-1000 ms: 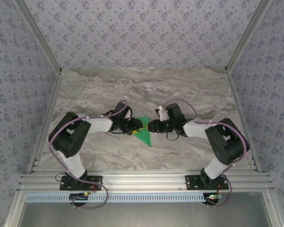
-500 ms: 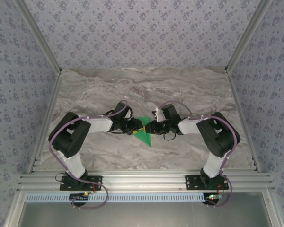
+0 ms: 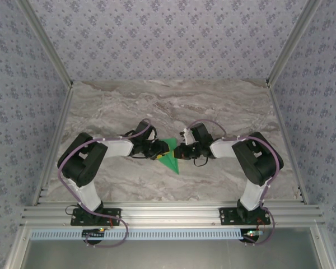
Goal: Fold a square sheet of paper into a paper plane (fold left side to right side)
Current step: Fourth fold the wing at the center of the table.
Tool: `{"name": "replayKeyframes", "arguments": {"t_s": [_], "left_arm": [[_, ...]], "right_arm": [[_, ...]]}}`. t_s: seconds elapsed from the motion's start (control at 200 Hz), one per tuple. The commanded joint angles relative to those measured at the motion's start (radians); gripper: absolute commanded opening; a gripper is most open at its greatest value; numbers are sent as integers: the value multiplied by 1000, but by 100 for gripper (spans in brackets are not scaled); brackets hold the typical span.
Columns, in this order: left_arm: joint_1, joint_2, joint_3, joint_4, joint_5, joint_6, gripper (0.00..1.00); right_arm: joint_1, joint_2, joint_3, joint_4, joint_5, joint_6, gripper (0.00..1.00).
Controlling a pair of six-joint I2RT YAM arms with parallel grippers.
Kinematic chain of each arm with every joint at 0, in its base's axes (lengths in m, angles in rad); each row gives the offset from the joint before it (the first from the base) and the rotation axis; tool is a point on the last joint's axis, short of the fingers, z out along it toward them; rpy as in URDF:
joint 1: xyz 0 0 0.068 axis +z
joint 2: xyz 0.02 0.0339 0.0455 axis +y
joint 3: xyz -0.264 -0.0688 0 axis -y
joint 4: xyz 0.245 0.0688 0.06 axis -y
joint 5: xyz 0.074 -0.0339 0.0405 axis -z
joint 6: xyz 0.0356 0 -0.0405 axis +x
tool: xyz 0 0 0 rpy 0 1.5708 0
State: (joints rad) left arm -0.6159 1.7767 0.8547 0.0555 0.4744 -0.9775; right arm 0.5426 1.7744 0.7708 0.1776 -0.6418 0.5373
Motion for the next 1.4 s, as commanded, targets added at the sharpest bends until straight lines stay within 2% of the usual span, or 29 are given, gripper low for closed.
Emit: {"name": "replayKeyframes", "arguments": {"t_s": [0.0,0.72,1.184,1.399], "left_arm": [[-6,20,7,-48,-28,21,37],[-5,15,9,-48,-22,29,37],[-1,-79,105,-140,-31,93,38],[-1,-17,181,-167,-6,110,25]], "right_arm": [[-10,-19,26,-70,39,-43,7],[-3,19,50,-160,96,-95,7],[18,63,56,-205,136,-96,7],[21,60,53,-214,144,-98,8]]}}
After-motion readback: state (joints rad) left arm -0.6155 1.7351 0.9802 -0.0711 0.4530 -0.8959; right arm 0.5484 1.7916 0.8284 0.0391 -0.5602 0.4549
